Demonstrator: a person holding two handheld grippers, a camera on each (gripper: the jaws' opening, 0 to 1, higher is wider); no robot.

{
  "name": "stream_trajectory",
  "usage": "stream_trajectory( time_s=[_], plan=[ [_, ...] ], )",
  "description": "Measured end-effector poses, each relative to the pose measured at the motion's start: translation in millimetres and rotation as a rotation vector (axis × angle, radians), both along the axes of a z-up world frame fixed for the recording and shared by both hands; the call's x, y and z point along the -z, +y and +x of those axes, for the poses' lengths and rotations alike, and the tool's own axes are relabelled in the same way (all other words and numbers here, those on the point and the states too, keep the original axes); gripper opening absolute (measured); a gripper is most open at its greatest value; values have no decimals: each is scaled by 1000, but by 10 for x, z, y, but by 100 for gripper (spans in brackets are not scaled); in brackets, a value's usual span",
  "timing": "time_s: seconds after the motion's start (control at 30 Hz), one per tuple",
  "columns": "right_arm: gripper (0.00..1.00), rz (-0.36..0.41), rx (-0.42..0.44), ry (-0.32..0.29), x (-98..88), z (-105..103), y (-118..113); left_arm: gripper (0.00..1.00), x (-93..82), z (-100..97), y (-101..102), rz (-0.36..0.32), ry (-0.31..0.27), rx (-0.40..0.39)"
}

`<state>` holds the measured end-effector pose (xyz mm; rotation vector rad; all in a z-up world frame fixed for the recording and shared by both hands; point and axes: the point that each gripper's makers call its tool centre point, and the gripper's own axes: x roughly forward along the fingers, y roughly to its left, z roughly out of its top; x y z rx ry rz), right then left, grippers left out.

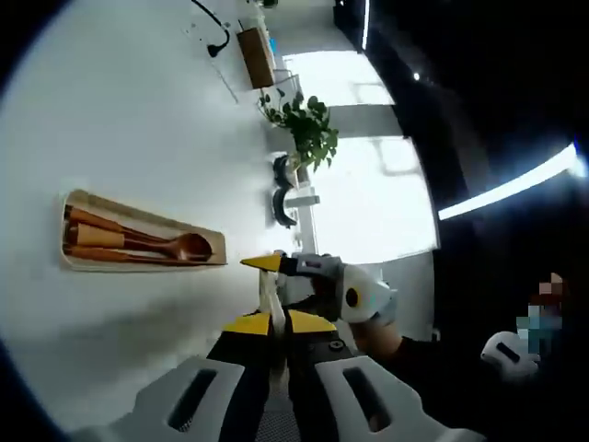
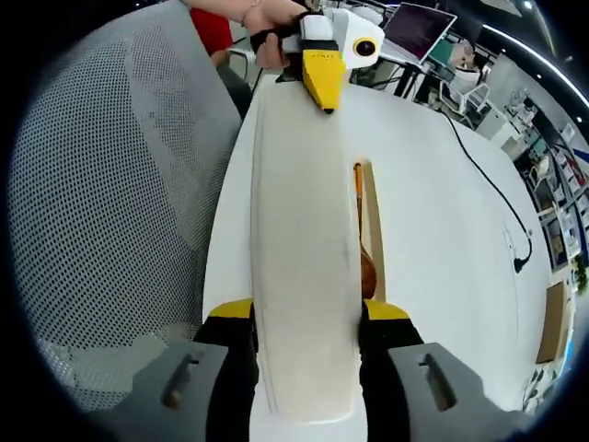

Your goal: Arrange the utensils inside the cutlery case until each visible utensil rests in its matching compartment.

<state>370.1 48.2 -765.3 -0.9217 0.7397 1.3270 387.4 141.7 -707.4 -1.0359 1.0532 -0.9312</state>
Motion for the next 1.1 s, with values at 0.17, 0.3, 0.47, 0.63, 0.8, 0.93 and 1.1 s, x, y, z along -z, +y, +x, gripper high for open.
stream_trajectory(
  time_s=[0.17, 0.3, 0.47, 0.63, 0.8, 0.93, 1.1],
  plan=[
    [41, -29, 36, 20, 48, 221, 128, 9, 158, 300, 231, 133, -54, -134],
    [41, -55, 41, 65, 124, 363, 225, 12, 246, 441, 323, 176, -23, -174],
    [41, -111, 37, 118, 201, 517, 302, 16, 420, 621, 440, 303, -47, -207],
    [41, -137, 39, 155, 279, 548, 335, 19, 605, 681, 538, 409, -42, -210],
    [41, -149, 39, 178, 354, 568, 367, 20, 690, 707, 593, 444, -61, -204],
    [41, -171, 44, 187, 430, 557, 366, 21, 783, 721, 598, 507, -100, -173],
    [41, -178, 54, 186, 488, 566, 328, 20, 812, 741, 586, 517, -110, -172]
  ],
)
